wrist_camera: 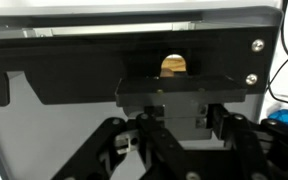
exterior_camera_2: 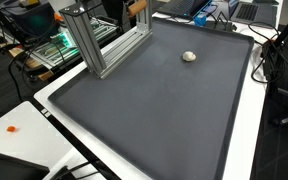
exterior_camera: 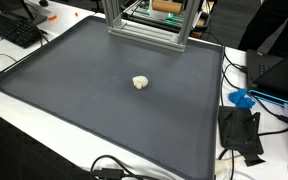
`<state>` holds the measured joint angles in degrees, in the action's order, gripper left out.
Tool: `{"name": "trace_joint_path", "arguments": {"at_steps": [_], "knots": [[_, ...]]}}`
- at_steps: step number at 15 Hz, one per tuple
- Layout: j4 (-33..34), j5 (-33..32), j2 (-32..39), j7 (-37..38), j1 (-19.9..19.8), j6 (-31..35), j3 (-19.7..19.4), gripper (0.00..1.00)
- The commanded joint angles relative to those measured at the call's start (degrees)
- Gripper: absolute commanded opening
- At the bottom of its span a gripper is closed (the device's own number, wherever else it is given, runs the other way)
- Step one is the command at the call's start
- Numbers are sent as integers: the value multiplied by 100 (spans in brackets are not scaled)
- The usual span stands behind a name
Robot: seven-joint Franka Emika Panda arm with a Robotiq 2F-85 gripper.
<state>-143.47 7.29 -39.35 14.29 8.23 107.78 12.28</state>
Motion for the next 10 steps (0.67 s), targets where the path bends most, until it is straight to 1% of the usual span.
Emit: {"name": "trace_joint_path", "arguments": {"at_steps": [1,6,10], "knots": [[490,-204,214,-357,-52,-166,-105,29],[1161,-412,844,-914,20,175,-106,29],[1643,-542,1612,-1259,74,741,-66,29]]}}
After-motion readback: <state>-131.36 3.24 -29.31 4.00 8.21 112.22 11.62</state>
